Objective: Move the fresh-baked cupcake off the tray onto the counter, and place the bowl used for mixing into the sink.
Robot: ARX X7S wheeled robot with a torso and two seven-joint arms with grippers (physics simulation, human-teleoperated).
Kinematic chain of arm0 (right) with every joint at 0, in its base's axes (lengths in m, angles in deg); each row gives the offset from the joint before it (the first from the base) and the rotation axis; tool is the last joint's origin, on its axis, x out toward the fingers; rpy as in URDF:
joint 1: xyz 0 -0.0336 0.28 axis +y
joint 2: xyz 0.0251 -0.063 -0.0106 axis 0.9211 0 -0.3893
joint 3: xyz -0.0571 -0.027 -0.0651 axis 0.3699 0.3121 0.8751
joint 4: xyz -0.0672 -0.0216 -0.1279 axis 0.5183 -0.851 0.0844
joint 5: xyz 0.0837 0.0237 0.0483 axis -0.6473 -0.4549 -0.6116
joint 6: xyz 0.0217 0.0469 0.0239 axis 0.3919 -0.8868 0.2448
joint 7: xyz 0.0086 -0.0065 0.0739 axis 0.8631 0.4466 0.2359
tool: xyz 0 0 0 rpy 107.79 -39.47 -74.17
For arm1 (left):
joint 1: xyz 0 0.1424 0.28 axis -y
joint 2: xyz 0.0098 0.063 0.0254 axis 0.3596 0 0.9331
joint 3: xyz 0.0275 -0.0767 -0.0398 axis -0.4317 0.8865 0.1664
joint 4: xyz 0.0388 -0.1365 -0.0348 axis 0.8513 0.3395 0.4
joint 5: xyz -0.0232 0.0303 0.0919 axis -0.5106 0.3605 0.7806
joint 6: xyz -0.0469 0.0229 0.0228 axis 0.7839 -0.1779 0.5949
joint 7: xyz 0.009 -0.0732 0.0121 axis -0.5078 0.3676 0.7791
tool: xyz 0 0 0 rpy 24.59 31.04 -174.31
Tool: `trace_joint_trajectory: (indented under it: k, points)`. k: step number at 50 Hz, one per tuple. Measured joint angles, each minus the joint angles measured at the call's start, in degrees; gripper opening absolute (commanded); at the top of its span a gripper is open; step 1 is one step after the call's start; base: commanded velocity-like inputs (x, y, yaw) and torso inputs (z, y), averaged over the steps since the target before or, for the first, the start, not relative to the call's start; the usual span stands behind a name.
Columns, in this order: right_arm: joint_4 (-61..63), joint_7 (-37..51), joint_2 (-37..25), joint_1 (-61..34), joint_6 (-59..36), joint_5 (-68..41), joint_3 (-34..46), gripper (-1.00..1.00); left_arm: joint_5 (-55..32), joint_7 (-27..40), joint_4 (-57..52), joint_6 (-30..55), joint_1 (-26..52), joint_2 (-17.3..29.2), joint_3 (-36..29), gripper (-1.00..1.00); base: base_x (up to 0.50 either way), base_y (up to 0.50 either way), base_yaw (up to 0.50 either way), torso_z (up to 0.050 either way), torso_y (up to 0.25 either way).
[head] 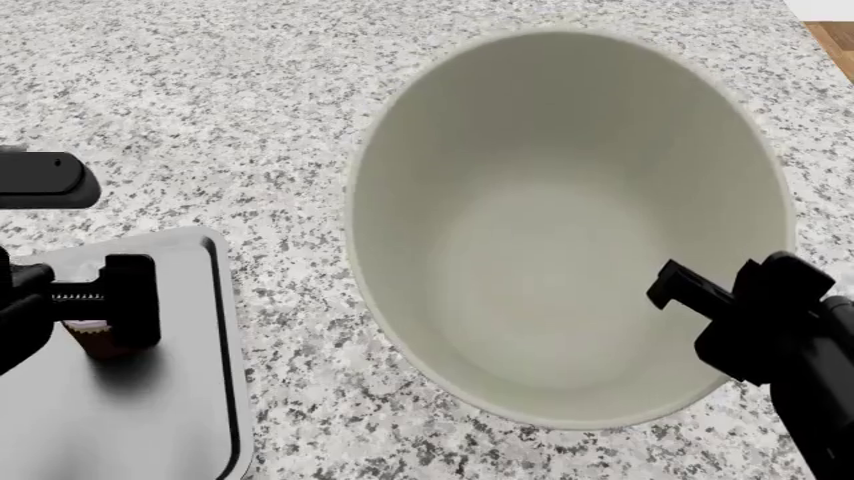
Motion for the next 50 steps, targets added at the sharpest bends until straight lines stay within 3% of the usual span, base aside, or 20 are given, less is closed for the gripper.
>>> trace_joint_trajectory:
  k: [45,46,50]
  points:
    - [0.95,1.61,-1.68,-1.35,1.44,-1.46,1.94,-1.0,5.51,-7.7,9.45,-5.33,0.22,-1.14,-5.18,1.0,0.0,0.0,0.0,0.0,0.0]
    - [1.02,1.75,-1.71,-1.42,1.52,-1.55,2.01,-1.0,5.55,-7.76,9.52,-5.42,0.15,-1.14,-5.21,-1.0,0.0,0.0,0.0,0.0,0.0]
    - [1.17,2.28,-1.79,-1.83,1.77,-1.83,2.43,-1.0,5.92,-7.89,9.33,-5.57,-0.08,-1.04,-5.17,-1.0,0.0,0.0,0.0,0.0,0.0]
